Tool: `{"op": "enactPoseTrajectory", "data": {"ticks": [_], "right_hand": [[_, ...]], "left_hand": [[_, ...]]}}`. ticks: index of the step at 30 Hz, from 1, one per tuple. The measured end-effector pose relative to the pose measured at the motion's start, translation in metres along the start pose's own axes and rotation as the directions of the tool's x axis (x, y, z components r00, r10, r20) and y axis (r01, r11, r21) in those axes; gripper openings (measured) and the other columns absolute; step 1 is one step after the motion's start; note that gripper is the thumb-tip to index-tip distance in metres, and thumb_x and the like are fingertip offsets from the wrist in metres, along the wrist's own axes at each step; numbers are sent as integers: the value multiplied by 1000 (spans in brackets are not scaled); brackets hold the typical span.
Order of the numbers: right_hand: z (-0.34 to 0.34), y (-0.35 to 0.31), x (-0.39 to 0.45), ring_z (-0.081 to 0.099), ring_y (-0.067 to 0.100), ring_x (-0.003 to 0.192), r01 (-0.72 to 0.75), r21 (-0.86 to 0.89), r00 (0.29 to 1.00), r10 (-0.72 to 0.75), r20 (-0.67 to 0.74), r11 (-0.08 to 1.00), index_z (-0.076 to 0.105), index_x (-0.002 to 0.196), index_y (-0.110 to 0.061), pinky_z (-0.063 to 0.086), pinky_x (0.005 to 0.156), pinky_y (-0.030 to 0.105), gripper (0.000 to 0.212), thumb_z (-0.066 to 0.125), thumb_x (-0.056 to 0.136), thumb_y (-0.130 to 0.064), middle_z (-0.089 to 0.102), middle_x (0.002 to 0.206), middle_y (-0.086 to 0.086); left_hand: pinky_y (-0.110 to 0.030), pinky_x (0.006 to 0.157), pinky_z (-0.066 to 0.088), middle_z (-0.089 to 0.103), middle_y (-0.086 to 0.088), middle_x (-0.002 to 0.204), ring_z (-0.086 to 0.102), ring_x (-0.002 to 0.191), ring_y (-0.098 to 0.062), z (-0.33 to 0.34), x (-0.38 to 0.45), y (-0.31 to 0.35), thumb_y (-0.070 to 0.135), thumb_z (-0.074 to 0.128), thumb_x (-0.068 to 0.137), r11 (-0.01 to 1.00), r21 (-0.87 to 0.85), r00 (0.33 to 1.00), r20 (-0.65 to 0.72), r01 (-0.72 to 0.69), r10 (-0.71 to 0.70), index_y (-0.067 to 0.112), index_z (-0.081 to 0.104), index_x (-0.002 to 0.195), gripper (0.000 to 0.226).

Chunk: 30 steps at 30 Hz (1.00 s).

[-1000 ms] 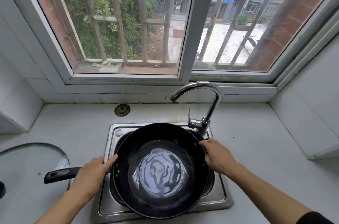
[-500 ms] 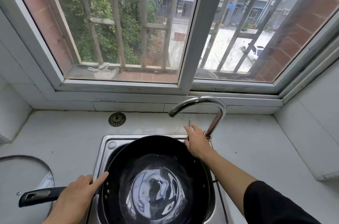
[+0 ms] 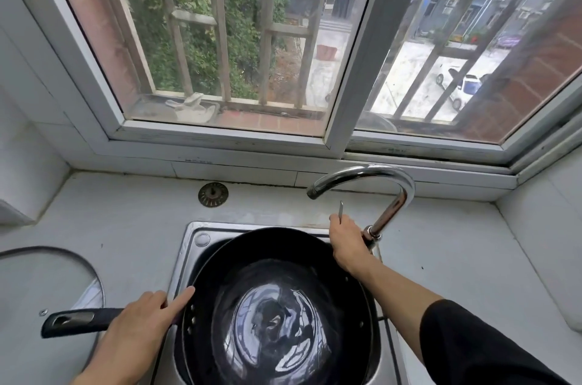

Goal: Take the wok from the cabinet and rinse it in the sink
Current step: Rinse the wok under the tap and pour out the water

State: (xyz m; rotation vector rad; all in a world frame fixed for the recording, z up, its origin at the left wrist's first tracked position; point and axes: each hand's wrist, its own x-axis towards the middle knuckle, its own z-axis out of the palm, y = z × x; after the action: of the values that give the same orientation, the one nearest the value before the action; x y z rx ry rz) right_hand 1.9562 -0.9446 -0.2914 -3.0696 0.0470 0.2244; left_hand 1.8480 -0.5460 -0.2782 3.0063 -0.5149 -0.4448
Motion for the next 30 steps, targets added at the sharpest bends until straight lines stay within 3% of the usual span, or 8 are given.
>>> {"op": "enactPoseTrajectory", "data": {"ticks": [5,12,18,22,30], "right_hand": [[3,-1,-1,50,35,97,13,-33,1000,-14,-16,999,48,114,-3,41,84,40,46,50,72,15,51,112,19],[8,-3,-2,54,44,87,22,-38,1000,-23,-15,999,56,104,5,45,78,48,42,50,65,19,55,99,26],[11,-2,-1,55,44,85,27,-42,999,-28,-15,999,58,103,6,46,77,49,44,53,62,20,56,96,26],[17,0,0,57,39,69,8,-70,1000,-9,-6,998,61,92,3,50,61,46,50,65,45,20,57,82,21],[9,-1,-2,53,42,91,38,-74,999,-38,4,997,56,107,3,44,80,47,48,53,62,20,55,103,24]], "left_hand": [[-19,45,8,23,11,71,24,55,-9,-10,-1,6,-3,79,33,1000,10,999,-36,5,-4,34,59,125,101],[-22,44,16,28,10,71,29,57,-11,-7,-3,5,-9,67,38,1000,13,999,-32,24,-23,35,53,132,104],[-20,44,16,31,9,70,28,56,-10,-8,-4,8,-11,69,34,1000,1,999,-40,28,-28,34,55,130,107],[-21,43,17,31,9,69,28,55,-11,-8,-4,9,-13,69,30,1000,17,998,-56,22,-21,31,58,128,107],[-21,43,24,34,8,70,35,55,-12,-6,-5,9,-13,68,32,999,15,998,-57,43,-42,33,57,129,108]]}}
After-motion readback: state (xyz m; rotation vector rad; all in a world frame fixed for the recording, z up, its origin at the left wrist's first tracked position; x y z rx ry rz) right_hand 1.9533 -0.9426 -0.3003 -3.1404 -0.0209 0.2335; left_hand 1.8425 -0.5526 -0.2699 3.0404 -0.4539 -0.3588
